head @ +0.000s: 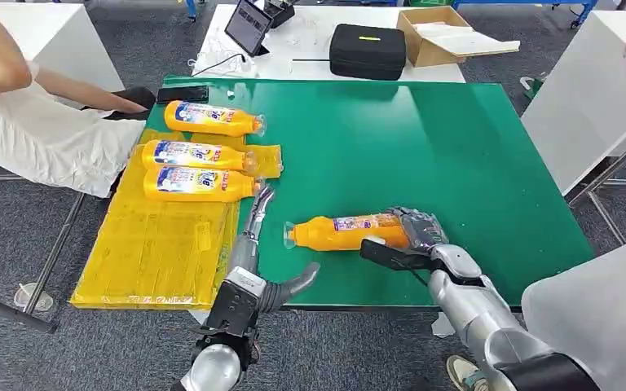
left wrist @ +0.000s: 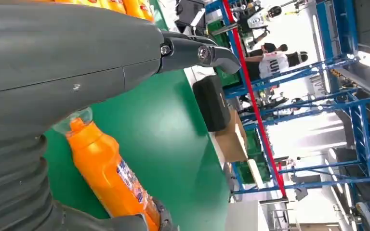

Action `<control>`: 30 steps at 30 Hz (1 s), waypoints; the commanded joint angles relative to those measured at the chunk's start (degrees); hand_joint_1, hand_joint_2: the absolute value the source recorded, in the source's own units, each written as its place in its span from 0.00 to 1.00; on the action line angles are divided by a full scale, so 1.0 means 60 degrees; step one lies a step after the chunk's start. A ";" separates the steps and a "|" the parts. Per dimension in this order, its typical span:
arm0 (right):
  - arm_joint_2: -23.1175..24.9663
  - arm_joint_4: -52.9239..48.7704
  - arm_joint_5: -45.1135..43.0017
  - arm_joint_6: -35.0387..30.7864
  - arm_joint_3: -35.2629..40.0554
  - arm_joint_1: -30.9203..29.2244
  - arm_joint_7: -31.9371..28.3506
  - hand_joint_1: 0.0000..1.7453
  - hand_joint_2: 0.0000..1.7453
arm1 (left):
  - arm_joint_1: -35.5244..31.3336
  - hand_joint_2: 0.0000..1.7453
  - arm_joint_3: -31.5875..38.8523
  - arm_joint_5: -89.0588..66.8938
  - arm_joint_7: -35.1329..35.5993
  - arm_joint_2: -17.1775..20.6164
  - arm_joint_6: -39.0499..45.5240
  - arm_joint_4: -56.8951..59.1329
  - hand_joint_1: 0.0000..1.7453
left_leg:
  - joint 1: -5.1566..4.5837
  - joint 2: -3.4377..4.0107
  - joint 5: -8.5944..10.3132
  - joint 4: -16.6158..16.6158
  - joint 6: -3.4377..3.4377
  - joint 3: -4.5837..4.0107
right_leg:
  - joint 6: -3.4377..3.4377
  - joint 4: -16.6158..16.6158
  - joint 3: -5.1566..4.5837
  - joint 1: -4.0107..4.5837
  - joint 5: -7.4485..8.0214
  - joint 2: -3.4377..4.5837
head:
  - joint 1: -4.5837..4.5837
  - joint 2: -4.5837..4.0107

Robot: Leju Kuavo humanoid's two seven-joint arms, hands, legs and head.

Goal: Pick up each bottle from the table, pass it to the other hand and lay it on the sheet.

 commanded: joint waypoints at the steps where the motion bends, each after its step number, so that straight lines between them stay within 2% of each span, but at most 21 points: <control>1: 0.0116 0.0218 -0.1730 0.0147 -0.0678 0.1365 -0.2102 1.00 1.00 | -0.0098 1.00 0.0211 0.1119 -0.0354 0.0031 -0.0202 0.0308 0.00 | 0.0008 -0.0061 0.0019 -0.0031 0.0007 0.0005 | -0.0017 -0.0038 0.0032 0.0013 0.0001 -0.0077 | 0.0000 0.0000; 3: 0.0262 -0.0067 -0.2053 -0.0290 -0.0889 0.1559 -0.2326 1.00 1.00 | 0.0176 1.00 0.0490 0.1705 -0.0781 0.0038 -0.0087 0.0025 0.00 | 0.0010 -0.0021 0.0007 -0.0025 0.0003 0.0005 | -0.0011 -0.0030 0.0074 0.0013 0.0003 -0.0032 | -0.0004 0.0000; 6: 0.0450 -0.0710 -0.2774 -0.0872 -0.1401 0.1965 -0.2714 1.00 1.00 | 0.0699 1.00 0.0734 0.2919 -0.0721 0.0275 -0.0728 -0.0260 0.00 | 0.0006 0.0013 -0.0003 -0.0031 0.0001 0.0015 | -0.0031 -0.0027 0.0118 0.0010 0.0011 -0.0008 | -0.0004 0.0000; 10: 0.0909 -0.2624 -0.4659 -0.1020 -0.2535 0.2891 -0.3553 1.00 1.00 | 0.1590 1.00 0.1390 0.4571 -0.0616 0.0386 -0.1413 -0.0639 0.00 | 0.0006 0.0013 -0.0012 -0.0027 -0.0010 0.0010 | -0.0034 -0.0016 0.0105 0.0009 0.0002 -0.0007 | -0.0004 0.0000; 13: 0.1171 -0.4186 -0.5433 -0.0978 -0.2737 0.3481 -0.3555 1.00 1.00 | 0.1894 1.00 0.1671 0.5512 -0.0666 0.0453 -0.1341 -0.0892 0.00 | 0.0023 0.0021 -0.0016 -0.0015 -0.0009 -0.0043 | -0.0037 -0.0005 0.0065 0.0026 -0.0004 0.0002 | -0.0004 0.0000; 16: 0.1190 -0.4800 -0.5660 -0.1109 -0.2695 0.3705 -0.3445 1.00 1.00 | 0.2049 1.00 0.1664 0.4900 -0.1406 0.0562 -0.0741 -0.1449 0.00 | 0.0017 0.0025 -0.0014 -0.0006 -0.0010 -0.0100 | -0.0031 0.0013 0.0006 0.0018 -0.0002 0.0012 | -0.0007 0.0000; 17: 0.1220 -0.4802 -0.5764 -0.1275 -0.2773 0.3702 -0.3507 1.00 1.00 | 0.2263 1.00 0.1903 0.4159 -0.1406 0.0463 -0.0535 -0.2032 0.00 | 0.0009 0.0042 -0.0029 -0.0009 -0.0004 -0.0084 | -0.0045 0.0019 0.0013 0.0014 -0.0016 0.0016 | -0.0004 0.0000; 19: 0.1306 -0.4797 -0.5976 -0.1362 -0.2922 0.3725 -0.3616 1.00 1.00 | 0.2596 1.00 0.2223 0.3251 -0.1406 0.0288 -0.0192 -0.2864 0.00 | 0.0011 0.0027 -0.0024 0.0006 -0.0004 -0.0139 | -0.0035 0.0028 -0.0036 0.0014 -0.0014 0.0008 | -0.0004 0.0000; 21: 0.1583 -0.5025 -0.6218 -0.1594 -0.3062 0.3708 -0.3679 1.00 1.00 | 0.2634 1.00 0.2201 0.3721 -0.1406 0.0191 -0.0370 -0.2893 0.00 | 0.0009 0.0027 -0.0023 0.0008 -0.0007 -0.0158 | -0.0035 0.0030 -0.0052 0.0012 -0.0020 0.0007 | -0.0004 0.0000; 26: 0.1821 -0.5813 -0.6324 -0.1308 -0.2469 0.4237 -0.3681 1.00 1.00 | 0.2335 1.00 0.1633 0.5865 -0.0894 0.0684 -0.0979 -0.2180 0.00 | 0.0015 0.0005 -0.0003 -0.0009 -0.0016 -0.0180 | -0.0031 0.0011 -0.0069 0.0008 -0.0004 -0.0005 | 0.0000 0.0000; 30: 0.2025 -0.6029 -0.6285 -0.0397 -0.0939 0.4099 -0.3933 1.00 1.00 | 0.1762 1.00 0.1221 0.6350 -0.0420 0.0687 -0.1945 -0.1043 0.00 | 0.0013 0.0013 -0.0004 -0.0010 -0.0017 -0.0185 | -0.0032 0.0011 -0.0080 0.0011 0.0000 0.0003 | -0.0004 0.0004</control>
